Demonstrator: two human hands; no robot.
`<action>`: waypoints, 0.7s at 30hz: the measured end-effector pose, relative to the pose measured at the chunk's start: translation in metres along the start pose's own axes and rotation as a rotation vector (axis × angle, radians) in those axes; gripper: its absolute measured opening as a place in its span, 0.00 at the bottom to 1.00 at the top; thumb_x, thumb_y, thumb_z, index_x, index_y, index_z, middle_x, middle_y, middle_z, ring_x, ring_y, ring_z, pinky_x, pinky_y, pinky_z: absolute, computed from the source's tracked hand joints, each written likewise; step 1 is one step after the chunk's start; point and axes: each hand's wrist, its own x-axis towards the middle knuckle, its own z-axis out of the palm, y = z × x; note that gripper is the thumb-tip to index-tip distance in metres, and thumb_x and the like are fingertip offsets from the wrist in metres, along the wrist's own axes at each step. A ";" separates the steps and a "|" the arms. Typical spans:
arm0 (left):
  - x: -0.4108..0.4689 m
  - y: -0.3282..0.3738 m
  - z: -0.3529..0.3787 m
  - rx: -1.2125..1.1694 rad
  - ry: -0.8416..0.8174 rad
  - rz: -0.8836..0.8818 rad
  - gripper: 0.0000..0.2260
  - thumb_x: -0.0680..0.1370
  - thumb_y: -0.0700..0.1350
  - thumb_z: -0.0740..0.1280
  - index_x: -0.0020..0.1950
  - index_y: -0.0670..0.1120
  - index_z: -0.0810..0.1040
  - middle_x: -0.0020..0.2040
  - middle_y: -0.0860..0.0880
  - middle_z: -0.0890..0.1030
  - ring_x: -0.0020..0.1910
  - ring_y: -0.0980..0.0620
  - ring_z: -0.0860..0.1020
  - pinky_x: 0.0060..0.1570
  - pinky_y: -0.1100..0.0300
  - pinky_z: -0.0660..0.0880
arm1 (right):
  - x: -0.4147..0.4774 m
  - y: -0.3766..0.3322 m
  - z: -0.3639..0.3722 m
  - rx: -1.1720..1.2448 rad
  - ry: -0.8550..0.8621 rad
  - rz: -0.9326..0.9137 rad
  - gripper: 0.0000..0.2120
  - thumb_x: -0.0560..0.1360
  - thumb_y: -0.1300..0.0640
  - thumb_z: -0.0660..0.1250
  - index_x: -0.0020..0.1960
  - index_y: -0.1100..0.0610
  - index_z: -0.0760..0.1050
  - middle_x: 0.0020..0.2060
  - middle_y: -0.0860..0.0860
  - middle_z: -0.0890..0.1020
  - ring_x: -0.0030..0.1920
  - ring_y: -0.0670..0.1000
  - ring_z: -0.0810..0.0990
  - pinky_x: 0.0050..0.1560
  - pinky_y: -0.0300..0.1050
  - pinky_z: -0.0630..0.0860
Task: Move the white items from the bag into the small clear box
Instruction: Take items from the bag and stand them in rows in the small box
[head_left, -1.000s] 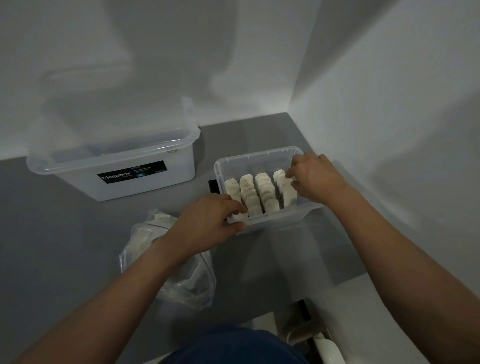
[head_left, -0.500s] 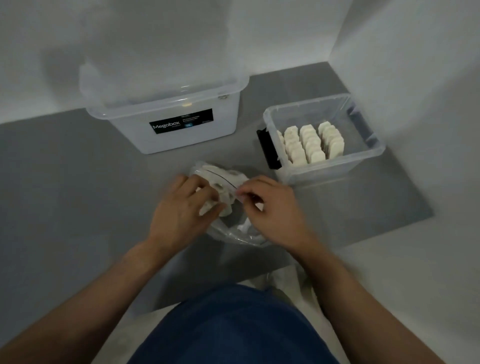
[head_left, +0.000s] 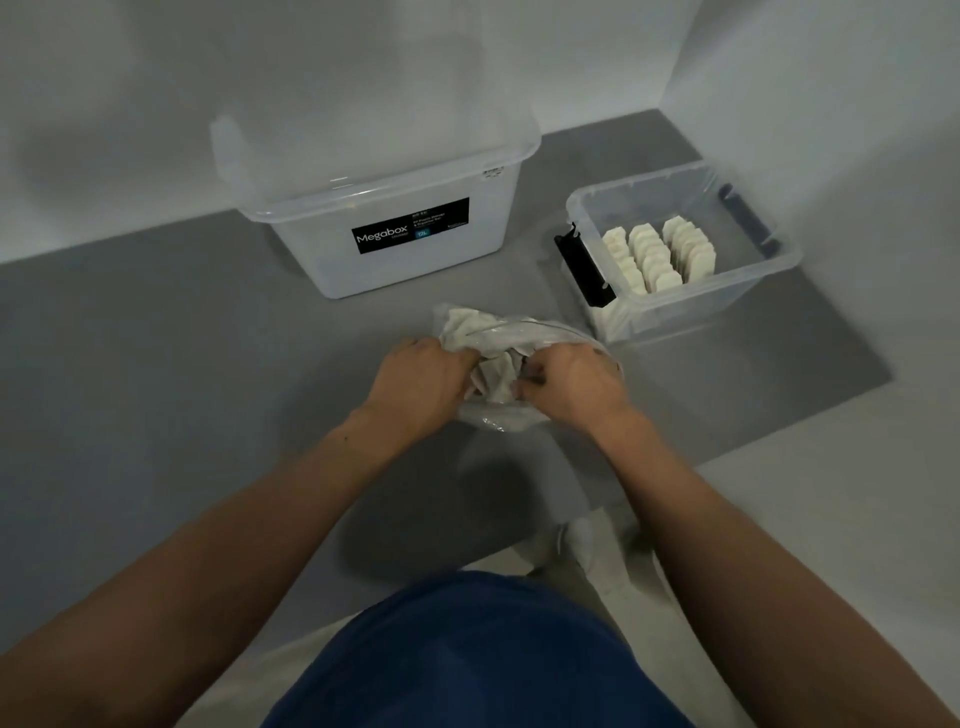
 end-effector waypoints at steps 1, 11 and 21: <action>0.002 -0.001 0.001 0.000 -0.001 -0.014 0.20 0.81 0.55 0.63 0.73 0.55 0.70 0.54 0.43 0.82 0.51 0.40 0.81 0.44 0.52 0.73 | 0.001 -0.005 0.002 -0.028 -0.026 0.012 0.18 0.72 0.35 0.68 0.44 0.50 0.83 0.40 0.49 0.83 0.43 0.53 0.82 0.42 0.43 0.73; 0.009 -0.009 0.011 -0.260 0.039 0.026 0.27 0.74 0.55 0.71 0.72 0.55 0.70 0.60 0.48 0.80 0.56 0.44 0.78 0.50 0.50 0.76 | -0.009 -0.022 -0.006 0.012 0.098 -0.043 0.08 0.75 0.55 0.64 0.50 0.49 0.81 0.43 0.52 0.85 0.46 0.58 0.83 0.46 0.49 0.78; 0.008 -0.012 -0.004 -0.992 0.086 -0.098 0.21 0.74 0.54 0.76 0.65 0.55 0.80 0.52 0.58 0.84 0.40 0.63 0.80 0.43 0.71 0.73 | -0.016 -0.006 -0.045 0.672 0.057 -0.003 0.03 0.76 0.58 0.73 0.47 0.50 0.82 0.37 0.45 0.86 0.42 0.42 0.84 0.47 0.39 0.79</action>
